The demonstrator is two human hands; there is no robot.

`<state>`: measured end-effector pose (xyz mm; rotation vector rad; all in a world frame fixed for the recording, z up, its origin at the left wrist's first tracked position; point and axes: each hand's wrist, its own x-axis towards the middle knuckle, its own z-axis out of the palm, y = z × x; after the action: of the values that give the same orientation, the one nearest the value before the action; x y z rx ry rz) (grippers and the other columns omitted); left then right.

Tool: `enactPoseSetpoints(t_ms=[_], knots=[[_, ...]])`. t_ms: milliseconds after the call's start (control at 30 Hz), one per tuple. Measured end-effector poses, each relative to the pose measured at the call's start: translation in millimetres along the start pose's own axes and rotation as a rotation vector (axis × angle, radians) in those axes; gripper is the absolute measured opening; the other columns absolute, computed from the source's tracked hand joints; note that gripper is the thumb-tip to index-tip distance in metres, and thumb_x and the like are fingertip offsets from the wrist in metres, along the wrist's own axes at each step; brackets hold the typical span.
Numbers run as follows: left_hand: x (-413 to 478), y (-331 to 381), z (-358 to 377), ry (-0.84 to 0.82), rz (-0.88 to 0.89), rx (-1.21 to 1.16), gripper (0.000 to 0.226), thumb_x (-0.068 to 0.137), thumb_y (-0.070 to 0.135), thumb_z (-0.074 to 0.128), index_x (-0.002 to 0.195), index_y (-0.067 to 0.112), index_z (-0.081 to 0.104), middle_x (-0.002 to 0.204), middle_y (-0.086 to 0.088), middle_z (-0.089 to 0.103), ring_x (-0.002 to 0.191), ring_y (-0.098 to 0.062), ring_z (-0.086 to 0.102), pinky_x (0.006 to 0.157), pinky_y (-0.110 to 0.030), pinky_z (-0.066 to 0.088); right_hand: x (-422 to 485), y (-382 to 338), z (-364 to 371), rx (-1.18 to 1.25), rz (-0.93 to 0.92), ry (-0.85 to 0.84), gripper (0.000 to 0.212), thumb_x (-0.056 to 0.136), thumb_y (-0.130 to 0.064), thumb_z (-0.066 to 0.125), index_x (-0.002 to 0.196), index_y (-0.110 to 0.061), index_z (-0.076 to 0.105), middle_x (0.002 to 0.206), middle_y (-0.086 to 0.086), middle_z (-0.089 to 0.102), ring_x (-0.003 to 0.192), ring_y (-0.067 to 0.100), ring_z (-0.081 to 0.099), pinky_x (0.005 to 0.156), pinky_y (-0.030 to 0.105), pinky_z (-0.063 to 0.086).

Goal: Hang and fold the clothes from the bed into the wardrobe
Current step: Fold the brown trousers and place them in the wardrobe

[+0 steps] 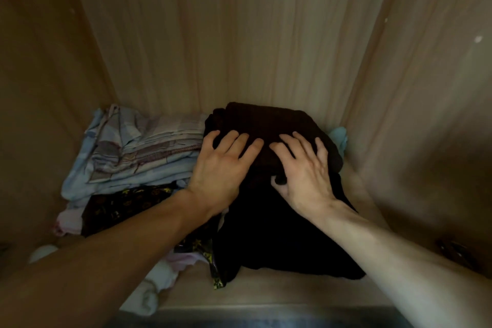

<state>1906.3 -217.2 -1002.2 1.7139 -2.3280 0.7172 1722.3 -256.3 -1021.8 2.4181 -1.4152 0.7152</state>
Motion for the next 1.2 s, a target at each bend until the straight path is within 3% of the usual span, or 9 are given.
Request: enactPoseSetpoints(t_ms=[133, 200, 333, 433, 500, 600, 800, 1000, 1200], knots=[[-27, 8, -3, 0.166, 0.027, -0.015, 0.066, 0.078, 0.032, 0.060, 0.141, 0.015, 0.051, 0.134, -0.018, 0.059, 0.124, -0.035, 0.056, 0.100, -0.057, 0.042, -29, -2, -7, 0.072, -0.060, 0.084, 0.066, 0.069, -0.026, 0.078, 0.130, -0.022, 0.054, 0.142, 0.006, 0.051, 0.140, 0.029, 0.039, 0.112, 0.062, 0.024], [-38, 14, 4, 0.017, 0.023, -0.003, 0.075, 0.076, 0.033, 0.062, 0.147, 0.016, 0.043, 0.143, -0.020, 0.051, 0.131, -0.036, 0.050, 0.104, -0.059, 0.038, -39, -4, -4, 0.072, -0.060, -0.048, 0.071, 0.073, -0.032, 0.077, 0.138, -0.027, 0.047, 0.149, 0.002, 0.043, 0.146, 0.024, 0.028, 0.117, 0.057, 0.019], [-54, 16, 26, -0.323, -0.030, 0.009, 0.113, 0.078, 0.062, 0.066, 0.155, 0.024, -0.007, 0.162, -0.014, 0.005, 0.148, -0.033, 0.011, 0.119, -0.058, 0.003, -44, 1, 5, 0.081, -0.132, -0.334, 0.106, 0.069, -0.068, 0.070, 0.154, -0.037, 0.014, 0.164, -0.006, 0.007, 0.152, 0.014, -0.007, 0.122, 0.052, 0.000], [-59, 4, 25, -0.105, 0.016, -0.211, 0.095, 0.083, 0.079, 0.045, 0.156, 0.025, 0.018, 0.159, -0.008, 0.022, 0.147, -0.029, 0.022, 0.120, -0.056, 0.006, -38, 10, 2, 0.245, -0.134, -0.320, 0.094, 0.077, -0.085, 0.045, 0.154, -0.044, 0.009, 0.165, -0.010, 0.003, 0.151, 0.009, -0.012, 0.120, 0.054, -0.003], [-49, -4, 24, 0.048, -0.004, -0.302, 0.078, 0.093, 0.073, 0.034, 0.155, 0.026, 0.025, 0.161, -0.002, 0.025, 0.149, -0.024, 0.020, 0.121, -0.052, 0.010, -28, 12, 3, 0.229, -0.069, -0.220, 0.075, 0.088, -0.080, 0.025, 0.153, -0.046, 0.011, 0.165, -0.009, 0.007, 0.151, 0.012, -0.009, 0.119, 0.054, -0.006], [-28, -3, 34, 0.007, -0.137, -0.311, 0.070, 0.097, 0.067, 0.024, 0.157, 0.030, 0.021, 0.165, 0.000, 0.016, 0.153, -0.024, 0.009, 0.122, -0.051, 0.009, -22, 6, 18, 0.176, 0.028, -0.257, 0.068, 0.091, -0.073, 0.012, 0.153, -0.047, 0.003, 0.166, -0.008, -0.002, 0.151, 0.017, -0.013, 0.119, 0.054, -0.009], [-26, 9, 75, -0.276, -0.212, -0.316, 0.069, 0.094, 0.066, 0.007, 0.156, 0.038, -0.005, 0.166, 0.006, -0.011, 0.152, -0.019, -0.012, 0.122, -0.051, -0.005, -29, 0, 47, 0.092, 0.077, -0.371, 0.068, 0.090, -0.072, 0.011, 0.152, -0.046, 0.003, 0.165, -0.008, -0.008, 0.150, 0.021, -0.018, 0.120, 0.056, -0.004], [-31, 8, 61, -0.299, -0.222, -0.307, 0.074, 0.089, 0.071, -0.002, 0.155, 0.040, -0.007, 0.166, 0.008, -0.012, 0.152, -0.018, -0.014, 0.121, -0.055, -0.006, -30, -1, 30, 0.151, 0.061, -0.419, 0.067, 0.093, -0.071, 0.019, 0.153, -0.047, 0.001, 0.165, -0.009, -0.011, 0.149, 0.018, -0.021, 0.119, 0.053, -0.010], [-25, 1, 26, -0.205, -0.245, -0.347, 0.077, 0.087, 0.073, -0.008, 0.157, 0.040, 0.000, 0.167, 0.009, -0.002, 0.152, -0.017, -0.009, 0.122, -0.053, -0.004, -22, -7, -2, 0.275, 0.085, -0.297, 0.062, 0.098, -0.062, 0.031, 0.154, -0.042, 0.014, 0.166, -0.005, 0.005, 0.152, 0.016, -0.008, 0.120, 0.050, -0.007]])
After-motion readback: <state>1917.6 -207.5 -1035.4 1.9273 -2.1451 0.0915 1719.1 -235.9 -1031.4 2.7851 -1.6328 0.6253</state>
